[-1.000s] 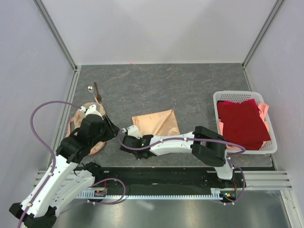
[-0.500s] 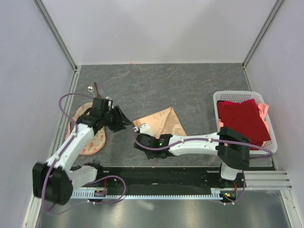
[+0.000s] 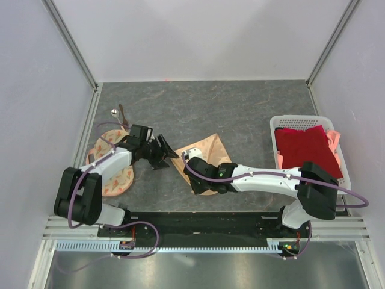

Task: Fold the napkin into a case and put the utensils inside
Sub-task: Pick up the upper triangle-folded napkin from the center of the board.

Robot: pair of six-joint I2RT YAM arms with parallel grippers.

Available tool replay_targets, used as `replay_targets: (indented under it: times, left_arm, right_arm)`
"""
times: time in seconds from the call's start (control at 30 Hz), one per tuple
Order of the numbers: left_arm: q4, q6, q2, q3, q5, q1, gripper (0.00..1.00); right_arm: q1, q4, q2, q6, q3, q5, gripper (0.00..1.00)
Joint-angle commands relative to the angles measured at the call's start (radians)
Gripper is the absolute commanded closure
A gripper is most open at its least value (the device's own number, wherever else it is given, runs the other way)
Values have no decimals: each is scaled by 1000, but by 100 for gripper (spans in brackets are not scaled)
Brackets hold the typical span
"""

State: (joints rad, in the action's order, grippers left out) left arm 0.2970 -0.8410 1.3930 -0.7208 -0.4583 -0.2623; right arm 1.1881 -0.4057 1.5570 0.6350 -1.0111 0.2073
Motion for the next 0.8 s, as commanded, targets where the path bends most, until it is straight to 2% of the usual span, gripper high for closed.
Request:
replay_targets:
  times: [0.0, 0.23, 0.4, 0.6, 0.77]
  left_arm:
    - [-42, -52, 98, -35, 20, -34, 28]
    - [-50, -75, 241, -107, 76, -43, 30]
    - [-50, -98, 281, -140, 112, -54, 36]
    - [-50, -101, 299, -135, 165, -57, 52]
    - [-55, -76, 313, -189, 190, -61, 79]
  right_arm:
    - [-5, 54, -28, -15, 5, -34, 100]
    - [-12, 62, -35, -17, 11, -46, 100]
    - [-13, 64, -40, -21, 12, -49, 100]
    - [-24, 64, -54, -32, 16, -51, 100]
    - [-28, 71, -63, -41, 29, -55, 100]
